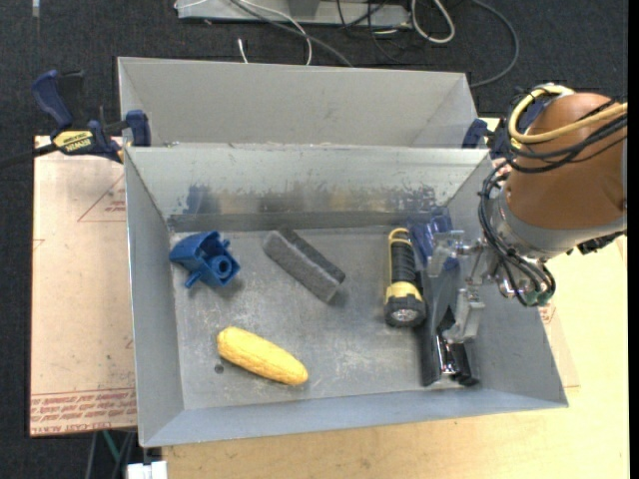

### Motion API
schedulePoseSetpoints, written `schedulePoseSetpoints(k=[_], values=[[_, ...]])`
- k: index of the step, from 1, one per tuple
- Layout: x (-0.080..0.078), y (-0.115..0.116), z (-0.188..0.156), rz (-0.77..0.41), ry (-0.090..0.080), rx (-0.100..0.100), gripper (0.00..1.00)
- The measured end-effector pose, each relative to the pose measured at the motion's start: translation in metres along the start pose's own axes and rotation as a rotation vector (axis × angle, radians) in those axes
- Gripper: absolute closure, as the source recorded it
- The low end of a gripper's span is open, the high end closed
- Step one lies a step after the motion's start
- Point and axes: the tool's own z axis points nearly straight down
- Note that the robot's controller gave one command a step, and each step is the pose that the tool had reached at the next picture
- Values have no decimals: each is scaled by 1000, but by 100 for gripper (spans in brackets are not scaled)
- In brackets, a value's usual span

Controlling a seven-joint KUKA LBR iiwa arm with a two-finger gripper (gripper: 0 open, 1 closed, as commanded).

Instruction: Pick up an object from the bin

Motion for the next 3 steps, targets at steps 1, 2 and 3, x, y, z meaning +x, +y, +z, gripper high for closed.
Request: schedulePoseSetpoints(k=[1,2,3], values=[[0,0,0,0,0,0,0],[-29,25,-38,-144,-7,0,0],[2,18,33,18,8,-2,0]])
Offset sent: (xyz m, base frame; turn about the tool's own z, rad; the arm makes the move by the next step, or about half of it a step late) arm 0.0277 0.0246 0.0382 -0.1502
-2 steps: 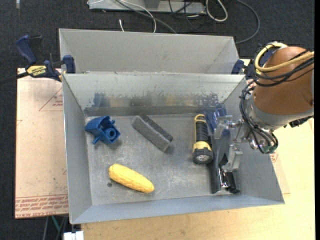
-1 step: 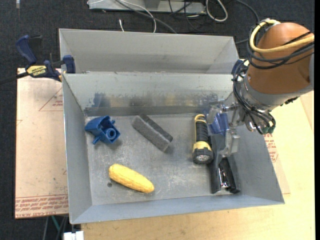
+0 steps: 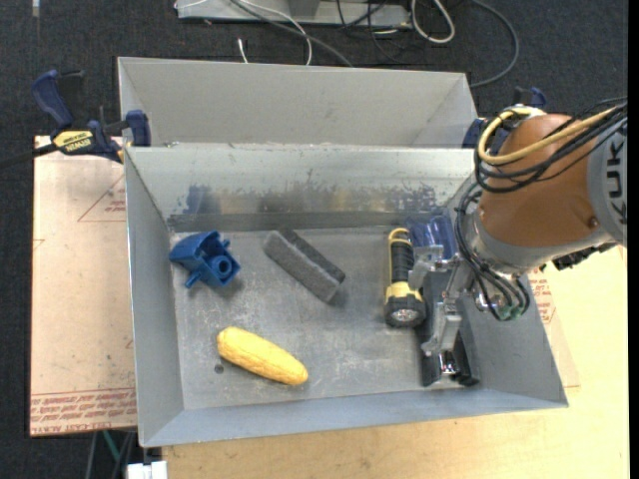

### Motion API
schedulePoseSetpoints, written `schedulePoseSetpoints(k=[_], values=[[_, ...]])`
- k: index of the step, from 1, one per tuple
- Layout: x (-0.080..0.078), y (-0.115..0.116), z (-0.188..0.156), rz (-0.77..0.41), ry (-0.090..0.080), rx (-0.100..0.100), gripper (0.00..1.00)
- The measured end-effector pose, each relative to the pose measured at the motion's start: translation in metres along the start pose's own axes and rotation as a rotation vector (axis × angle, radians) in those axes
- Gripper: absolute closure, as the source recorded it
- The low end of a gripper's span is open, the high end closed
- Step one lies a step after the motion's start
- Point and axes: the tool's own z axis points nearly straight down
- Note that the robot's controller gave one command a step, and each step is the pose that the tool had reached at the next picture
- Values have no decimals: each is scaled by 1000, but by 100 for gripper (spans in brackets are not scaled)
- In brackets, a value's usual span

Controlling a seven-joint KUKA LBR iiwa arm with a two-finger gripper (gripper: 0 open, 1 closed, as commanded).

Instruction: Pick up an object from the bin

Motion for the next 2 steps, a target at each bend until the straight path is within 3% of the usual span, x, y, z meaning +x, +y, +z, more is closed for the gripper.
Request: schedulePoseSetpoints(k=[1,2], values=[[-44,30,-15,-267,-27,3,0],[13,-6,52,-56,3,-1,0]])
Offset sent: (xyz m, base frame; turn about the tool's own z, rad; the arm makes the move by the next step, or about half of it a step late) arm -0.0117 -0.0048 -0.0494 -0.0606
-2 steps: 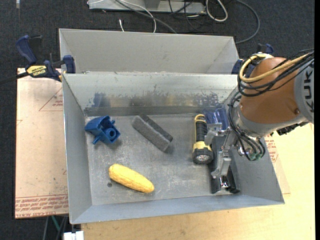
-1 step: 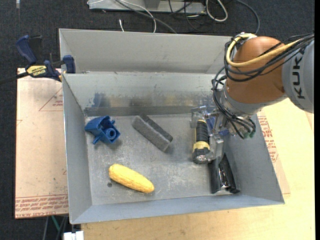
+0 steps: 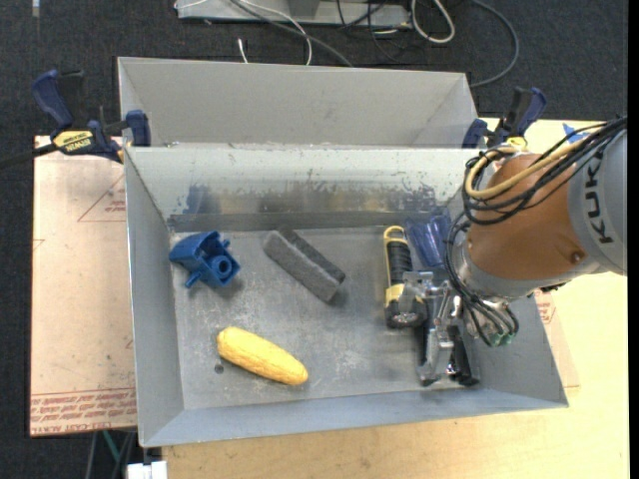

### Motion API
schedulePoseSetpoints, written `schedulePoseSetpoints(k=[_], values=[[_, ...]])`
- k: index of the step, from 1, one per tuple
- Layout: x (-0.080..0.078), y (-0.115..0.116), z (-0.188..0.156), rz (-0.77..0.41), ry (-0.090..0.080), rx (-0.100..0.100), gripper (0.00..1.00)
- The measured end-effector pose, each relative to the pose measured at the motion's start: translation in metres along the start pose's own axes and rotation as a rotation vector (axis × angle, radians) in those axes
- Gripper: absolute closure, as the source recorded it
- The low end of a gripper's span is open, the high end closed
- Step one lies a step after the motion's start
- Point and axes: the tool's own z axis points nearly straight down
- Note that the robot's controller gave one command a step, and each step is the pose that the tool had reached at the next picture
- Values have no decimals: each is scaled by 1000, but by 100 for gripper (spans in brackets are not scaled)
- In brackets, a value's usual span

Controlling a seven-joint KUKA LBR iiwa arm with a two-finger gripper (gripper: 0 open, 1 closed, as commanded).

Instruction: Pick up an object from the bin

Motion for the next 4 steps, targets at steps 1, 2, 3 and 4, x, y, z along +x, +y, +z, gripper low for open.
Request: schedulePoseSetpoints(k=[1,2,3,4], values=[[-70,13,-16,-301,-43,6,0],[3,-12,34,-371,-58,-6,0],[-41,-16,38,-544,-20,-20,0],[16,-18,-66,-435,-57,-4,0]])
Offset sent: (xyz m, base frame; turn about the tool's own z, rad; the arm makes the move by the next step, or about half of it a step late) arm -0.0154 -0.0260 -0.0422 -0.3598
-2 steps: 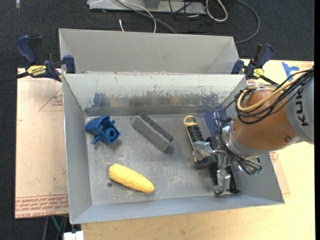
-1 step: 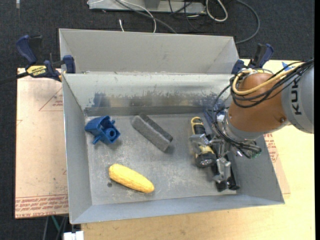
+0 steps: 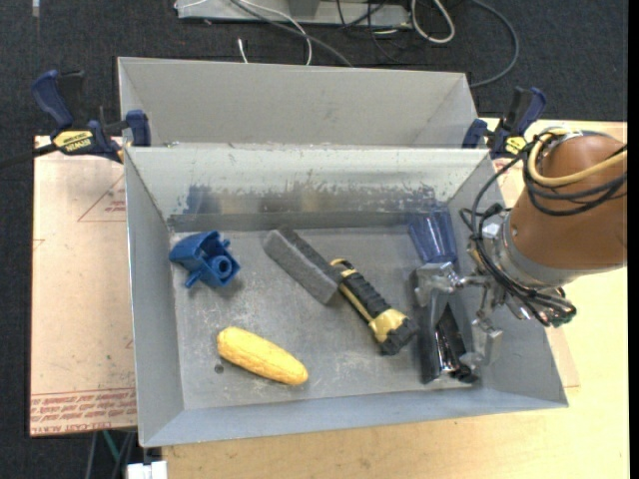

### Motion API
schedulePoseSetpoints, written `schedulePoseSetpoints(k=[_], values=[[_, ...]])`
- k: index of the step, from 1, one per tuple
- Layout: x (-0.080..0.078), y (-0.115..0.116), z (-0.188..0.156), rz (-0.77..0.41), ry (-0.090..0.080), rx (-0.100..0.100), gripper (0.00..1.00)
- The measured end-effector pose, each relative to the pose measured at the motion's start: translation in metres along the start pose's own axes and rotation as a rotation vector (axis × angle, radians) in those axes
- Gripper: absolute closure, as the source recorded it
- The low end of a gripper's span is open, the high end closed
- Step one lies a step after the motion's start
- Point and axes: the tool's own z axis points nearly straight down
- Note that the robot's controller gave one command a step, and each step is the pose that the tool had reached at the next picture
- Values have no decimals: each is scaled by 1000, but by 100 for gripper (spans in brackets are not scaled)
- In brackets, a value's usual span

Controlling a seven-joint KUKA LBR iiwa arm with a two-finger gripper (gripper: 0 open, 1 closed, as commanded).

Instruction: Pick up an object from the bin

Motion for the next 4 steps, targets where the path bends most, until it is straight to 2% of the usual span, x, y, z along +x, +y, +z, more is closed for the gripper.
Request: schedulePoseSetpoints(k=[1,2,3,4], values=[[-14,-11,18,-40,-1,0,0],[-35,-28,96,-315,-6,2,0],[-35,-26,92,-321,-5,2,0],[-44,-50,128,-421,-6,0,0]])
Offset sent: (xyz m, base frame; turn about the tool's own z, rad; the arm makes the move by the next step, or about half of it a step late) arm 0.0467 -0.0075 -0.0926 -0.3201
